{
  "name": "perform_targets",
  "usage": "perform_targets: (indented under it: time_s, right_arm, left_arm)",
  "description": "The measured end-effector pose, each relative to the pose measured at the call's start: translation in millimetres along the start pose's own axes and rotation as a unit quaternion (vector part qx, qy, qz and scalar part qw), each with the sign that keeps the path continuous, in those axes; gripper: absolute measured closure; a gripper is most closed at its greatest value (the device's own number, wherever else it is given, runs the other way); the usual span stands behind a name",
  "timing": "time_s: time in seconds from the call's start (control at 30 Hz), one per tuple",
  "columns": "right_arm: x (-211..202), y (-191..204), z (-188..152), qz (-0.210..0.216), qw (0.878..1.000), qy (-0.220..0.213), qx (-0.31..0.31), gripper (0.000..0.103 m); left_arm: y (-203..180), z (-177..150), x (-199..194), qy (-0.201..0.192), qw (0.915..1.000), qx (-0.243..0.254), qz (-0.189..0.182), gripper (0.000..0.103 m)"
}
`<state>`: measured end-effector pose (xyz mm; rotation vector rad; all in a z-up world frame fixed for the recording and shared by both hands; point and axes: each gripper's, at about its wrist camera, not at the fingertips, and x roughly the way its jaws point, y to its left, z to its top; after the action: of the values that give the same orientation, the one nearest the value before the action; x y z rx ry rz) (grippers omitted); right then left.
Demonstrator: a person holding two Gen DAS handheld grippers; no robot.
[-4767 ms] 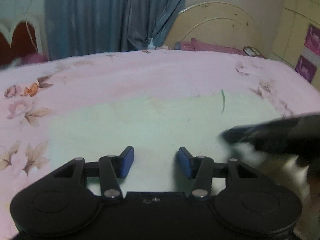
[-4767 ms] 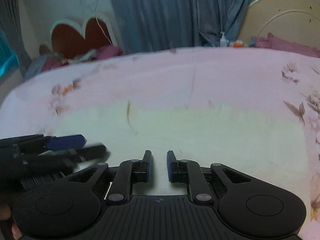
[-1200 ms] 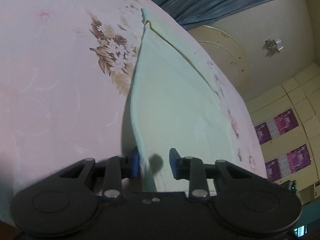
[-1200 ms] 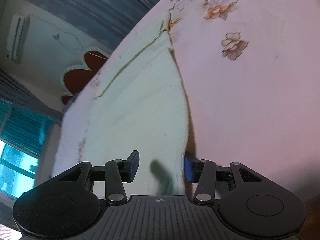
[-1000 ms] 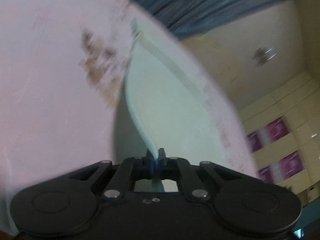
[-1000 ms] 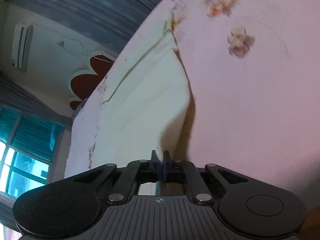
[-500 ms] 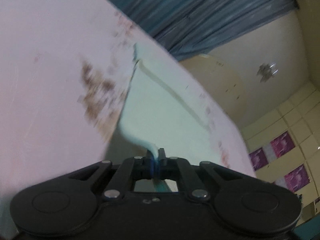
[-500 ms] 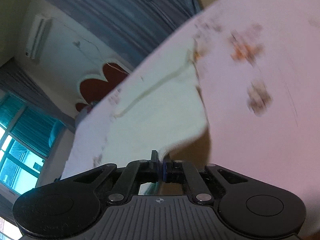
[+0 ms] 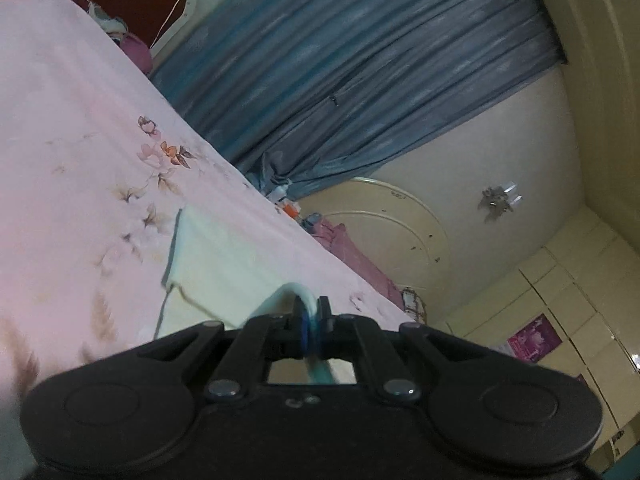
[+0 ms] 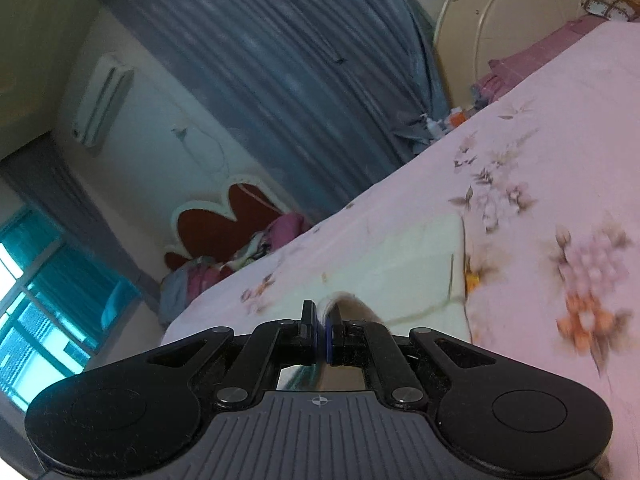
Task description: Fold small clothes
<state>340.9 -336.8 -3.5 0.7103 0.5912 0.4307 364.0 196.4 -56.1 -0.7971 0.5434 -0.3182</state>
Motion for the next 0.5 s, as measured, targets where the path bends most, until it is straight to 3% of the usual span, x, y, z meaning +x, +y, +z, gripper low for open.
perform_targets:
  time_s: [0.3,0.5]
  right_arm:
    - [122,-60,40,-0.048,0.997,0.039,0.052,0.100]
    - [167,-100,43,-0.071,0.991,0.051,0.103,0.100]
  left_arm:
    - [51,36,108,0.057,0.9973,-0.023,0.040,0.100]
    - [83,50,157,0.082,0.9946,-0.037,0.053,0.100]
